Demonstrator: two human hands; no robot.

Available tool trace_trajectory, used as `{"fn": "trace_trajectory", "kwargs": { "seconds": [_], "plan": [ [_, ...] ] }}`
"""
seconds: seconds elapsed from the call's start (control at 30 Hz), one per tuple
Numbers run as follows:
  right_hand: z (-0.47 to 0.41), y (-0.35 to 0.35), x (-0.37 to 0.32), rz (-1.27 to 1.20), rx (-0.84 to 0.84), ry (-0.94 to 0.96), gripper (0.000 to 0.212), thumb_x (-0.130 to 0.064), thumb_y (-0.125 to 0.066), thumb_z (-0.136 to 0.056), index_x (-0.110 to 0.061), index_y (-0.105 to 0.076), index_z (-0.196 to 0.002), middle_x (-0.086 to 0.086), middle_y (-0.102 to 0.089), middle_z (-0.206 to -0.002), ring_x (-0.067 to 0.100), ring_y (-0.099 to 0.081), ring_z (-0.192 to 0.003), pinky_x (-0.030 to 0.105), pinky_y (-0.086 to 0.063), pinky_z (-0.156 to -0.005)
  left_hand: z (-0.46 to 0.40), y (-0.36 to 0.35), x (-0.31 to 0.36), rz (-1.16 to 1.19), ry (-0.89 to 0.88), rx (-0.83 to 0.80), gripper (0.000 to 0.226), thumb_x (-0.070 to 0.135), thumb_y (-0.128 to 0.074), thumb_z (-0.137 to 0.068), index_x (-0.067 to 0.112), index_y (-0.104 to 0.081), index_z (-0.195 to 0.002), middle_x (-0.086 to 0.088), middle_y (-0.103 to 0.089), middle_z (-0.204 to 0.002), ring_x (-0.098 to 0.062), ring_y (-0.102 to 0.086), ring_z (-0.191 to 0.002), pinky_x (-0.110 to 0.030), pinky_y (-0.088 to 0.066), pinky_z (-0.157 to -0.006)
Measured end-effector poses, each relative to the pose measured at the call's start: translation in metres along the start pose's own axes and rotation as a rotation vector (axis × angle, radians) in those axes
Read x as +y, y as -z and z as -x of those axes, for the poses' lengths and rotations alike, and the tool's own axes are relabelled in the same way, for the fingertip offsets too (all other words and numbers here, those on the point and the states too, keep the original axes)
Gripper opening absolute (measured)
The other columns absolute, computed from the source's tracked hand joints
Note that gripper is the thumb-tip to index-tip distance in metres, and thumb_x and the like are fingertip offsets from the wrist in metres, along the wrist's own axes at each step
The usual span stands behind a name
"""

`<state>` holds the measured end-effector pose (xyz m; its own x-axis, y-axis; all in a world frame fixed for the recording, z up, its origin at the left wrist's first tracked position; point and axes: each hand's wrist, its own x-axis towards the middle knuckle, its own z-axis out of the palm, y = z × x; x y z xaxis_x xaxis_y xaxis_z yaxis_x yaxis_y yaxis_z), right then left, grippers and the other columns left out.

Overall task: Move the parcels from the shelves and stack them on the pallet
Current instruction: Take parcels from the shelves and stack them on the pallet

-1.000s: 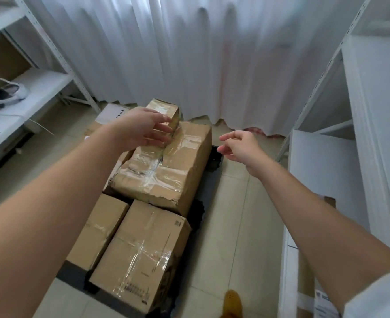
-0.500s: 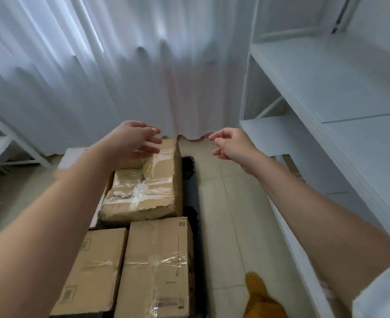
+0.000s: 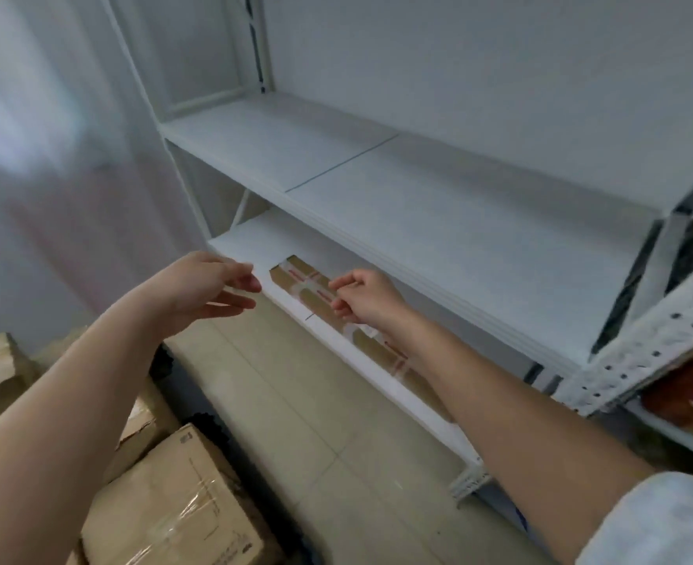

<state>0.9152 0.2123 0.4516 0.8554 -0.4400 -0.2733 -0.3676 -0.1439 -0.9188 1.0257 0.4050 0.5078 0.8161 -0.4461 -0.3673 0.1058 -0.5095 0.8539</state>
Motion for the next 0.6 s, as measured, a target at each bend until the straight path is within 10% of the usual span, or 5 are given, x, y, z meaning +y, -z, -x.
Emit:
{"fn": "trace_trajectory", "kwargs": {
  "seconds": [0.3,0.6],
  "plan": [
    [0.157,0.187,0.095,-0.019,0.285,-0.129,0.021,-0.008,-0.046,-0.096,-0.016,-0.065,-0.101,0.003,-0.07,-0.085,0.009,-0.063,-0.069,0.021,-0.054,-0.071,0.065,-0.229,0.085,-0.078,-0.131,-0.388,0.033,0.025,-0.058,-0.099,0.007,-0.053,-0.072,-0.013,-0.074,-0.104,-0.028,-0.071,-0.094,-0.036,-0.056,-0.088],
    [0.356,0.335,0.203,-0.101,0.492,-0.274,0.018,-0.013,-0.048,-0.1,-0.016,-0.065,-0.106,0.004,-0.072,-0.094,0.012,-0.065,-0.081,0.027,-0.056,-0.081,0.196,-0.448,0.108,-0.151,-0.217,-0.64,0.016,0.012,-0.056,-0.097,0.005,-0.069,-0.104,-0.014,-0.073,-0.105,-0.027,-0.069,-0.092,-0.039,-0.056,-0.088]
  ]
}}
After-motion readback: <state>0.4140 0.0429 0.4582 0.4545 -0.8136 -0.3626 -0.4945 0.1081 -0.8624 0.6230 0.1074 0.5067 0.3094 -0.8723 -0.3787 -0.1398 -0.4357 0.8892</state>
